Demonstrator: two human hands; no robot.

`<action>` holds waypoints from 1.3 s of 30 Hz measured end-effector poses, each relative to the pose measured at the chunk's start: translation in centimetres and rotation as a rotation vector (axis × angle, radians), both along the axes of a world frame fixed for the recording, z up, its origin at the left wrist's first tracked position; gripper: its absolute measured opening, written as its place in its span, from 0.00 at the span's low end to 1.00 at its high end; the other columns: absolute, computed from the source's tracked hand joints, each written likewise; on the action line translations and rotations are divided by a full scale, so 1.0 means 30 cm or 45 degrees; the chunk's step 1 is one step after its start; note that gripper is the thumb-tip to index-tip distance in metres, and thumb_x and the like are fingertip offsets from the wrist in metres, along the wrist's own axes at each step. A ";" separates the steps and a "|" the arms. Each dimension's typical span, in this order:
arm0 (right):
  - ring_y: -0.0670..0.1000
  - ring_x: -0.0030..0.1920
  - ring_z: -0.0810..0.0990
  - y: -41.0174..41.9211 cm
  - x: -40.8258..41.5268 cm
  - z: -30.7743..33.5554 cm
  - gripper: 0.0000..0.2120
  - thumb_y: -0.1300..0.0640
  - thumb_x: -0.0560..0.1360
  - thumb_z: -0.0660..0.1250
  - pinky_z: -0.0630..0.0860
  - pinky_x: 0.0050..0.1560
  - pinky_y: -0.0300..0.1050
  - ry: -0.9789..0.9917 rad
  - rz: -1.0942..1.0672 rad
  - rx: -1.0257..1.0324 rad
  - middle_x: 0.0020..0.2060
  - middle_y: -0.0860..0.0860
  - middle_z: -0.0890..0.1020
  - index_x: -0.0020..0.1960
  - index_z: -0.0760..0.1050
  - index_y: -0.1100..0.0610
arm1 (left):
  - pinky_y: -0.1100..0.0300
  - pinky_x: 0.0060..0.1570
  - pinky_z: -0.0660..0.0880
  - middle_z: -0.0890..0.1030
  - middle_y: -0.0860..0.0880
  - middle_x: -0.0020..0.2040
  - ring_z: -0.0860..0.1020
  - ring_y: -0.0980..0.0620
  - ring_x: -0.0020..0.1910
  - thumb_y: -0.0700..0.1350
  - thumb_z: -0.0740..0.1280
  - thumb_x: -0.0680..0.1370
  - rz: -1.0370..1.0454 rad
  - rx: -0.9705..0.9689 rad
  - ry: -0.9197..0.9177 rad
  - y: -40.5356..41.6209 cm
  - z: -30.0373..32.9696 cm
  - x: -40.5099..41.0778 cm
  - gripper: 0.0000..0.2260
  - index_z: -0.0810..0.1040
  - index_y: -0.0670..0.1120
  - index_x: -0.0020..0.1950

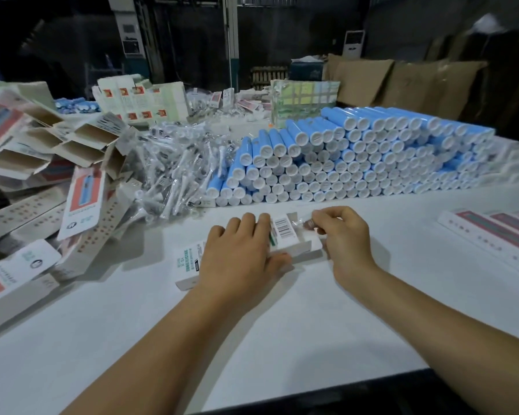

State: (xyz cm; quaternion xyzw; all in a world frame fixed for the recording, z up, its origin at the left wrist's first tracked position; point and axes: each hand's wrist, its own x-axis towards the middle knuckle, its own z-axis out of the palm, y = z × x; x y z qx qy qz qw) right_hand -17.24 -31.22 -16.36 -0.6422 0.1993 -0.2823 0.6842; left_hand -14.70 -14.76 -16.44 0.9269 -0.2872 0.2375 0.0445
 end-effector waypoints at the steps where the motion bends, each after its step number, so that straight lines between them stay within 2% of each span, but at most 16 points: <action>1: 0.51 0.39 0.79 0.007 -0.003 -0.002 0.06 0.61 0.70 0.71 0.76 0.49 0.52 0.007 0.010 -0.051 0.33 0.50 0.84 0.36 0.76 0.54 | 0.50 0.49 0.67 0.75 0.48 0.55 0.74 0.44 0.53 0.68 0.49 0.71 -0.007 -0.015 0.002 -0.004 0.001 -0.002 0.36 0.69 0.46 0.68; 3: 0.50 0.41 0.80 0.026 -0.008 -0.009 0.07 0.57 0.72 0.71 0.77 0.50 0.49 0.007 0.103 -0.179 0.39 0.52 0.84 0.35 0.78 0.52 | 0.50 0.47 0.68 0.76 0.47 0.53 0.75 0.43 0.50 0.67 0.54 0.72 -0.026 -0.037 -0.017 -0.010 -0.003 -0.008 0.34 0.70 0.44 0.67; 4: 0.47 0.41 0.81 0.038 -0.010 -0.010 0.08 0.56 0.75 0.69 0.78 0.48 0.44 -0.018 0.179 -0.223 0.40 0.50 0.84 0.37 0.78 0.50 | 0.50 0.46 0.69 0.76 0.47 0.53 0.75 0.43 0.50 0.66 0.56 0.72 -0.033 -0.047 -0.033 -0.011 -0.004 -0.011 0.33 0.71 0.44 0.67; 6: 0.39 0.37 0.81 0.050 -0.012 -0.004 0.10 0.54 0.79 0.62 0.75 0.40 0.32 -0.080 0.281 -0.264 0.36 0.44 0.84 0.41 0.78 0.48 | 0.50 0.47 0.68 0.76 0.46 0.53 0.75 0.43 0.50 0.65 0.55 0.73 -0.023 -0.056 -0.032 -0.011 -0.001 -0.012 0.33 0.70 0.44 0.68; 7: 0.37 0.37 0.81 0.049 -0.014 0.000 0.11 0.54 0.80 0.59 0.74 0.39 0.30 -0.109 0.273 -0.244 0.35 0.41 0.84 0.44 0.78 0.49 | 0.50 0.48 0.67 0.76 0.46 0.54 0.74 0.43 0.51 0.66 0.53 0.73 -0.013 -0.057 -0.016 -0.010 0.004 -0.010 0.34 0.69 0.44 0.69; 9: 0.33 0.41 0.79 0.029 -0.023 0.009 0.13 0.54 0.80 0.58 0.72 0.46 0.32 -0.149 0.113 -0.208 0.39 0.38 0.84 0.44 0.80 0.50 | 0.50 0.49 0.66 0.75 0.46 0.56 0.73 0.43 0.54 0.67 0.50 0.72 0.000 -0.076 0.004 -0.004 0.015 -0.002 0.36 0.68 0.45 0.71; 12: 0.33 0.42 0.75 0.004 -0.059 0.016 0.14 0.57 0.78 0.61 0.69 0.51 0.40 -0.249 -0.083 -0.267 0.45 0.42 0.81 0.39 0.80 0.46 | 0.51 0.49 0.65 0.75 0.46 0.57 0.73 0.43 0.55 0.68 0.49 0.73 0.030 -0.127 -0.003 0.008 0.025 0.007 0.37 0.66 0.45 0.72; 15: 0.37 0.44 0.78 0.039 -0.093 0.015 0.10 0.57 0.75 0.62 0.72 0.49 0.35 -0.377 0.050 -0.426 0.44 0.42 0.81 0.43 0.80 0.47 | 0.52 0.51 0.64 0.72 0.48 0.61 0.70 0.45 0.59 0.68 0.48 0.73 0.091 -0.101 -0.001 0.015 0.027 0.017 0.37 0.62 0.47 0.74; 18: 0.38 0.49 0.79 0.071 -0.095 0.001 0.09 0.60 0.76 0.64 0.71 0.50 0.29 -0.408 0.104 -0.668 0.48 0.41 0.80 0.51 0.82 0.60 | 0.52 0.51 0.64 0.73 0.47 0.60 0.71 0.44 0.58 0.68 0.50 0.73 0.136 -0.142 -0.018 0.018 0.028 0.019 0.36 0.63 0.46 0.73; 21: 0.40 0.51 0.79 0.068 -0.094 -0.006 0.10 0.65 0.76 0.65 0.70 0.52 0.28 -0.361 0.111 -0.623 0.49 0.46 0.82 0.56 0.81 0.62 | 0.51 0.49 0.65 0.74 0.46 0.58 0.72 0.43 0.56 0.67 0.53 0.73 0.150 -0.195 -0.031 0.019 0.029 0.017 0.34 0.66 0.45 0.71; 23: 0.42 0.50 0.81 0.070 -0.096 -0.005 0.12 0.64 0.76 0.66 0.72 0.53 0.31 -0.311 0.154 -0.482 0.47 0.47 0.84 0.59 0.79 0.60 | 0.50 0.49 0.65 0.74 0.45 0.57 0.72 0.43 0.56 0.66 0.54 0.73 0.157 -0.197 -0.043 0.017 0.027 0.018 0.34 0.67 0.44 0.70; 25: 0.42 0.51 0.82 0.073 -0.093 -0.009 0.13 0.62 0.76 0.67 0.74 0.55 0.33 -0.268 0.194 -0.400 0.44 0.42 0.84 0.60 0.79 0.59 | 0.51 0.49 0.64 0.74 0.45 0.58 0.72 0.43 0.56 0.66 0.55 0.73 0.167 -0.172 -0.058 0.014 0.025 0.018 0.34 0.66 0.45 0.71; 29: 0.40 0.52 0.81 0.076 -0.088 -0.023 0.14 0.62 0.76 0.67 0.74 0.56 0.35 -0.221 0.223 -0.474 0.48 0.41 0.84 0.61 0.78 0.56 | 0.51 0.48 0.65 0.75 0.45 0.58 0.73 0.43 0.55 0.67 0.55 0.72 0.177 -0.135 -0.081 0.009 0.018 0.012 0.35 0.67 0.44 0.71; 31: 0.37 0.49 0.81 0.077 -0.087 -0.029 0.14 0.63 0.76 0.67 0.74 0.54 0.31 -0.205 0.243 -0.519 0.44 0.36 0.82 0.61 0.78 0.57 | 0.51 0.48 0.65 0.75 0.45 0.58 0.73 0.42 0.55 0.67 0.53 0.72 0.182 -0.127 -0.081 0.008 0.019 0.010 0.36 0.68 0.44 0.71; 33: 0.36 0.48 0.81 0.074 -0.085 -0.029 0.15 0.65 0.75 0.68 0.74 0.54 0.31 -0.187 0.263 -0.495 0.41 0.34 0.82 0.61 0.78 0.58 | 0.51 0.48 0.65 0.75 0.45 0.58 0.73 0.43 0.55 0.67 0.53 0.72 0.187 -0.101 -0.078 0.006 0.019 0.010 0.36 0.68 0.44 0.71; 39: 0.40 0.38 0.77 0.057 -0.072 -0.005 0.24 0.63 0.75 0.67 0.74 0.51 0.39 -0.101 0.241 -0.502 0.33 0.37 0.81 0.70 0.70 0.56 | 0.50 0.42 0.70 0.79 0.43 0.49 0.77 0.41 0.46 0.63 0.61 0.70 0.092 -0.105 -0.156 -0.012 0.007 -0.006 0.33 0.75 0.40 0.64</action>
